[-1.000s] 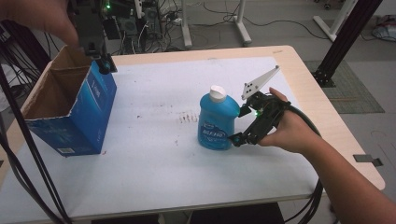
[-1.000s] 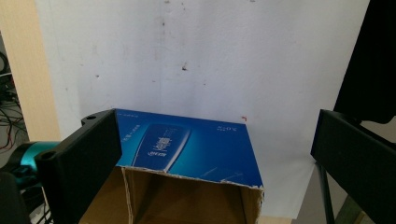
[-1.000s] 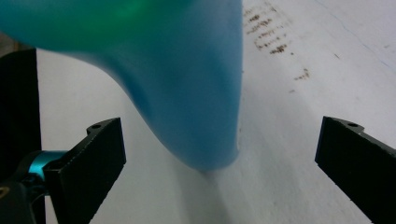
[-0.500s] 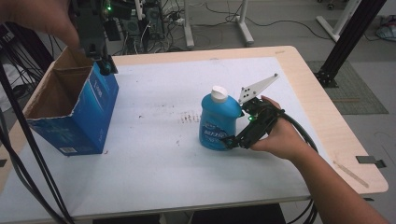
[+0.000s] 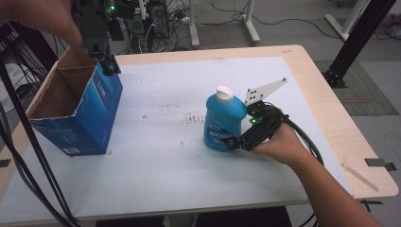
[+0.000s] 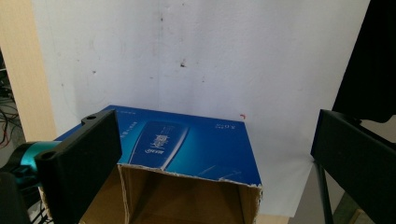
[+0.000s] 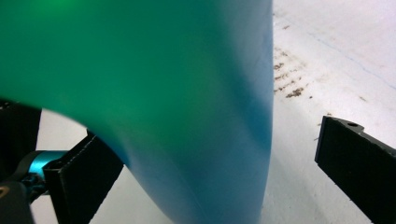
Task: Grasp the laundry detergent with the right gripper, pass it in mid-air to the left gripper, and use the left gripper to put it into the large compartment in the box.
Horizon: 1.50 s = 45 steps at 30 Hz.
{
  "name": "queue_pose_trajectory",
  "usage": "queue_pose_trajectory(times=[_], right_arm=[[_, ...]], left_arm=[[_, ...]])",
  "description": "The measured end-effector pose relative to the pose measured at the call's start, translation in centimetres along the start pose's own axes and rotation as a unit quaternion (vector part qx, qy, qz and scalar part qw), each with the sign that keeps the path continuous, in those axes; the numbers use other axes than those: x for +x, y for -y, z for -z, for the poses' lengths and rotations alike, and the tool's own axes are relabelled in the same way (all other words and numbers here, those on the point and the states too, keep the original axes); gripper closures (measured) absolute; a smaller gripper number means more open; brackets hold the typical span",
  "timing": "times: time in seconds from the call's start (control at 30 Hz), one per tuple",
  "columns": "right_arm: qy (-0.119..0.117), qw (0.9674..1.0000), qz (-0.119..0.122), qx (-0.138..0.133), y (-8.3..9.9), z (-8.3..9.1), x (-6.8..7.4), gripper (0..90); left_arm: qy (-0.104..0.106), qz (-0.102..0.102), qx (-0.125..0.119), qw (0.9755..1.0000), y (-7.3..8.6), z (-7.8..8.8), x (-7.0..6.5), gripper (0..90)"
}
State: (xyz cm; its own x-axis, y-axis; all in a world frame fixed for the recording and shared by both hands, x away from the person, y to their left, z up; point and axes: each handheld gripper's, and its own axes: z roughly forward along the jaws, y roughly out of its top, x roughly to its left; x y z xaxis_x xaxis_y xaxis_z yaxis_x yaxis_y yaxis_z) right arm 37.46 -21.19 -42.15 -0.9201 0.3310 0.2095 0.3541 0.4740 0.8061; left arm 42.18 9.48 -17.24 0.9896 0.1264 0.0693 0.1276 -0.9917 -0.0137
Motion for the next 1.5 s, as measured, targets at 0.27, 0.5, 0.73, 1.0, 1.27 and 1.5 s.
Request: queue_pose_trajectory(times=[0.27,0.5,0.73,1.0,1.27,1.5], right_arm=[[-0.008,0.9998,0.003,-0.021,0.09,-0.21,0.06,1.0],[-0.010,0.9988,0.001,-0.048,0.19,-0.54,0.16,2.1],[-0.008,0.9978,-0.001,-0.066,0.49,-0.71,0.02,5.3],[-0.007,0.9975,0.003,-0.070,0.65,-0.77,-0.03,12.3],[-0.009,0.9966,0.008,-0.082,0.71,-0.66,0.04,15.9],[-0.008,0.9960,0.014,-0.088,0.71,-0.73,0.13,20.2]], left_arm=[[-0.001,0.000,-0.001,1.0000,-0.02,0.01,-0.06,1.7],[-0.003,0.001,-0.002,1.0000,0.13,0.03,-0.13,1.7],[-0.002,0.002,-0.001,1.0000,0.29,0.06,-0.14,1.7],[-0.002,0.002,0.000,1.0000,0.41,-0.08,-0.06,1.7],[-0.001,0.006,-0.002,1.0000,0.42,-0.14,-0.01,1.7],[-0.003,0.003,0.000,1.0000,0.39,-0.16,0.01,1.7]])
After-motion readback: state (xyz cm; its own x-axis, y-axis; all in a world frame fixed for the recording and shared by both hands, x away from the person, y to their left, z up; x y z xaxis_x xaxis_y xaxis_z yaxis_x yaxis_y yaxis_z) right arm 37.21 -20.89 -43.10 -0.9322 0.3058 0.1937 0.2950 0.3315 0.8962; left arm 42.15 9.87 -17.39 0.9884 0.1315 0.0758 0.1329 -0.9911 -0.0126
